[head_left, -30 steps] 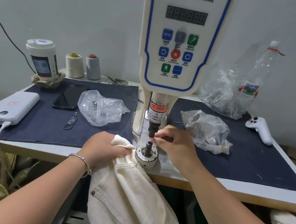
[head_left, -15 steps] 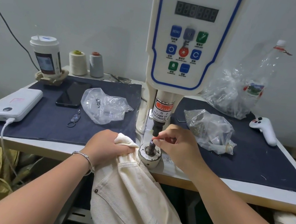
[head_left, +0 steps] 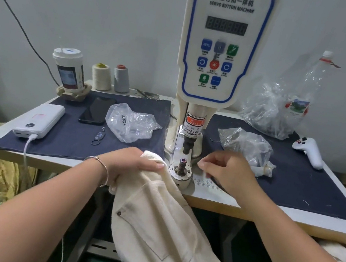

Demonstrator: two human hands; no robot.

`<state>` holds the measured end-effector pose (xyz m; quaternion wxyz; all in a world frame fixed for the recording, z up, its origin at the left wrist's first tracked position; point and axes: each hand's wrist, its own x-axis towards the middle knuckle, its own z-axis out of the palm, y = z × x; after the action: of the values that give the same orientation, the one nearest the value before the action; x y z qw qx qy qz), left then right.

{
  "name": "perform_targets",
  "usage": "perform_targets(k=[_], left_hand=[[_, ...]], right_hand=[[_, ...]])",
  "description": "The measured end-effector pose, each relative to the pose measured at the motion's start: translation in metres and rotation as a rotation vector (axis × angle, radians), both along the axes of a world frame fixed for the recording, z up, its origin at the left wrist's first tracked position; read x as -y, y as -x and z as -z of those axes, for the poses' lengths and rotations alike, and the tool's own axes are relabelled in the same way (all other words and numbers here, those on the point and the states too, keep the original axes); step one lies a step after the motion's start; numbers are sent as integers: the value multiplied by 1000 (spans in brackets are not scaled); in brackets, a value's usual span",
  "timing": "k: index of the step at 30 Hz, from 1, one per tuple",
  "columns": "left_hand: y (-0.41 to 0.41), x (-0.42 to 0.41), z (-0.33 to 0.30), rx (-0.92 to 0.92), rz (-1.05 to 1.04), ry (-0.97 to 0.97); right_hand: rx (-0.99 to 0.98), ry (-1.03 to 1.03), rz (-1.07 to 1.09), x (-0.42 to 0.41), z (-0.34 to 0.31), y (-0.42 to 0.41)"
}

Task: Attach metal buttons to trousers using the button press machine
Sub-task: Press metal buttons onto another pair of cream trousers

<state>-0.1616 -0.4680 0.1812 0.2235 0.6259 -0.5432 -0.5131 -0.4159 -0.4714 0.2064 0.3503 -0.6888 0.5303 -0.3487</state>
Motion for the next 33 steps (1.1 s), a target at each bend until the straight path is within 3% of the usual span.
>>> perform_targets(k=[3,6,8,11,15,20,24,27,30,33], left_hand=[[7,-17,-21,-156,244,-136],[16,-33,-39,-315,370,-115],[19,-41,-53,-378,451,-81],[17,-48,-70,-442,571,-67],[15,-53,-74,-373,649,-85],[9,-52,-63,-40,779,-263],[1,-46,-48,-155,803,-189],[-2,-43,-32,-385,680,-185],[2,-39,-8,-606,339,-167],[16,-32,9,-625,100,-98]], right_hand=[[-40,-179,-231,-13,-14,-4],[-27,-261,-541,-19,-24,-7],[56,-436,-756,-23,-28,-6],[91,-599,-926,-29,-28,-2],[34,-592,-922,-31,-24,3],[275,-665,-817,-35,-10,1],[380,-778,-911,-30,4,10],[482,-784,-822,-20,12,16],[564,-716,-568,-4,16,18],[574,-740,-368,15,11,18]])
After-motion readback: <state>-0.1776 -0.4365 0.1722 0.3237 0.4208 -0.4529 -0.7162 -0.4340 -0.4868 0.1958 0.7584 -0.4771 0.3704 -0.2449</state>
